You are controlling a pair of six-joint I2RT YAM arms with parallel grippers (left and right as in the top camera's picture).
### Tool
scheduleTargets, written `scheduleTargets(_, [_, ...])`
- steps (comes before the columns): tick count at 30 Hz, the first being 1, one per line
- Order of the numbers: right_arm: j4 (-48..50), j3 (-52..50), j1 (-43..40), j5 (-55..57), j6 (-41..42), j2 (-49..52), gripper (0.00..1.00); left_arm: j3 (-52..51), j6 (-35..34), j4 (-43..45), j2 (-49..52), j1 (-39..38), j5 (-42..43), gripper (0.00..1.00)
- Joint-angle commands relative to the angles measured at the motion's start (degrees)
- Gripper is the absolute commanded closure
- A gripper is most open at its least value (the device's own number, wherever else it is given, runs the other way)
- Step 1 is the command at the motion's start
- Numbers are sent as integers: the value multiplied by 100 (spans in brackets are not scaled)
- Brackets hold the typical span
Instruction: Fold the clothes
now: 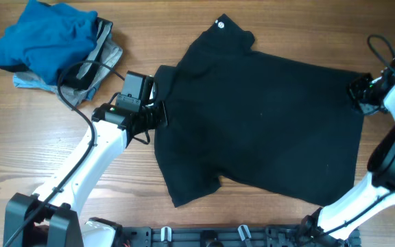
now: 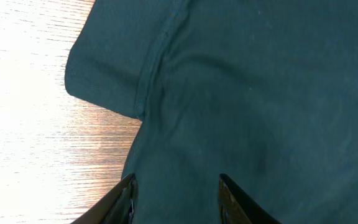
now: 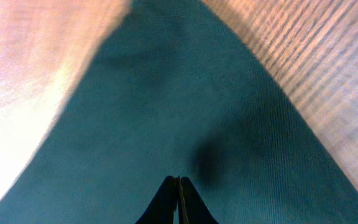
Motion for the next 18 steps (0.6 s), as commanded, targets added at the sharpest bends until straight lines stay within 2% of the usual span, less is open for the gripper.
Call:
scheduleTargets(1, [431,-72,70,146,756,660,96,59,48,24,-59,9,-33,58])
scheduleTargets(7, [1853,-20,428,142,1631,1661,96,59,46,46,-59,9,-33,55])
scheduleTargets(9, [2688,87,651,140,1641,1950,96,59,46,72,-59,9,-33,54])
scheduleTargets(11, [3126,122,741,138,1611,1958,96,59,46,103,-59,9,-31,53])
scheduleTargets(15, [3346,437,730,-492,1161,1729,96,59,48,264,-59,9,57,49])
scheduleTargets(16, [3342,498,658,-828,802,1526,93,59,46,326,-59,9,76,49])
scheduleTargets(18, [3215,505,509,-1438,238,1001,78,59,50,411,-59,9,74,48])
